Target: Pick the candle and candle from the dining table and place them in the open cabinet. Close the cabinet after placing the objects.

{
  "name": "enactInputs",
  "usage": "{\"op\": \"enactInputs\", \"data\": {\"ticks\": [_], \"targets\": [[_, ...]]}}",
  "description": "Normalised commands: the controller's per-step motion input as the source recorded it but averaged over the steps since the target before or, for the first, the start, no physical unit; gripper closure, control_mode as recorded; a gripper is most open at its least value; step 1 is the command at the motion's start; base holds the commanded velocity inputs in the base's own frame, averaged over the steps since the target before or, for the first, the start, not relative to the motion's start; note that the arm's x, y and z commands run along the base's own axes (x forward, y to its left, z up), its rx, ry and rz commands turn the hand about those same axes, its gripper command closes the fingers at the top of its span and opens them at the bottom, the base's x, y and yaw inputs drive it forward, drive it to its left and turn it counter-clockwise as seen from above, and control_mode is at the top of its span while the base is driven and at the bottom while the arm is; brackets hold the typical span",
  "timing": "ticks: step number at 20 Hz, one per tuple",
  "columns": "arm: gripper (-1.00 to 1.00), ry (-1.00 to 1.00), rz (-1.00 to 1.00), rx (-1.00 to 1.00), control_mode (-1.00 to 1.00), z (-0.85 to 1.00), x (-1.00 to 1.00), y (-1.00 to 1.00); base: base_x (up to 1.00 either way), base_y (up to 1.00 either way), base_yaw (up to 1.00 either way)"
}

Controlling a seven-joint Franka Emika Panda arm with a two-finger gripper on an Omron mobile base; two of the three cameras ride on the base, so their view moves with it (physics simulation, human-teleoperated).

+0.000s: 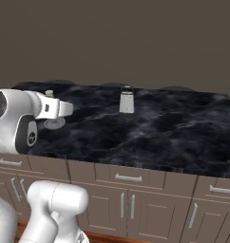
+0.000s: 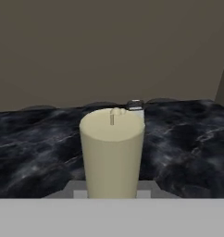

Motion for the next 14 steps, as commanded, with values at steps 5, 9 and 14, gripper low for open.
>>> {"op": "enactInputs", "data": {"ticks": [5, 9, 14], "targets": [[1.00, 0.06, 0.03, 0.00, -1.00, 0.09, -0.38, 0.00, 0.00, 0.00, 0.00], [1.00, 0.08, 0.02, 0.00, -1.00, 0.02, -0.32, 0.00, 0.00, 0.00, 0.00], [1.00, 0.05, 0.00, 0.00, -1.00, 0.01, -0.13, 0.00, 0.00, 0.00, 0.00]]}}
